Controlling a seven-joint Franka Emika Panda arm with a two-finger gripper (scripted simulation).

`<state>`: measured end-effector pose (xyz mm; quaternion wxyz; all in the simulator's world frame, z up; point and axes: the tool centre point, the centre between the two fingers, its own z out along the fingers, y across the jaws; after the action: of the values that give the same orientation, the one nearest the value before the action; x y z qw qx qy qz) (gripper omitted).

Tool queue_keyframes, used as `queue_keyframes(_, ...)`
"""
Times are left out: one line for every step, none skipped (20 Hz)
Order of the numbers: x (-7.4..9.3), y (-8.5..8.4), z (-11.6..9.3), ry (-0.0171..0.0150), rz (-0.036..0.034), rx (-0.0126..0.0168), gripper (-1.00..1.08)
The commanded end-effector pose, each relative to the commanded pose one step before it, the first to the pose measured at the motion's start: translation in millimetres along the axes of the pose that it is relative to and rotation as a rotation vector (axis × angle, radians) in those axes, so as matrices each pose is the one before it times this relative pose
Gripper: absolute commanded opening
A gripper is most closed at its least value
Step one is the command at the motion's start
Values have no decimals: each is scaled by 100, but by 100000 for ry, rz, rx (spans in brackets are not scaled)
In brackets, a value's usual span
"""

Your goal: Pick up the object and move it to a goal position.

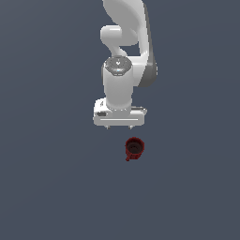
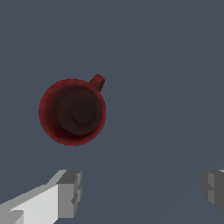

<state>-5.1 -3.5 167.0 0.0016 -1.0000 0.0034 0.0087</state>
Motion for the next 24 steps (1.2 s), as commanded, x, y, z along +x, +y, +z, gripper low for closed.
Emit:
queue_keyframes(0,1,0,0,0,0,68)
queue_keyframes(-5,25,10,-34,17,-58,68)
queue_keyframes(-12,77,39,-114,64,-188,68)
queue_keyframes(-23,125,52,-167,102,-276,68)
queue_keyframes(-31,171,74,-236,165,-388,68)
queue_keyframes(-31,155,65,-214,185,-347,68)
queue_keyframes(-23,102,41,-140,162,-222,68)
queue_keyframes(-14,50,16,-67,120,-99,68)
queue_keyframes(-1,-23,-1,0,0,0,68)
queue_keyframes(12,-9,-8,45,-91,64,68)
queue_keyframes(24,-25,9,32,-299,7,68)
queue_keyframes(38,-17,25,22,-461,-36,68)
queue_keyframes(51,-25,34,31,-627,-48,68)
queue_keyframes(64,-38,40,45,-785,-48,68)
queue_keyframes(77,-43,47,57,-928,-50,68)
queue_keyframes(89,-51,54,66,-1071,-56,68)
queue_keyframes(101,-56,62,73,-1216,-67,68)
queue_keyframes(114,-61,70,80,-1358,-76,68)
queue_keyframes(127,-66,77,89,-1506,-82,68)
queue_keyframes(141,-72,86,98,-1662,-88,68)
queue_keyframes(155,-77,94,107,-1819,-95,68)
queue_keyframes(169,-81,103,116,-1979,-102,68)
queue_keyframes(184,-86,112,126,-2141,-108,68)
queue_keyframes(199,-89,121,135,-2302,-114,68)
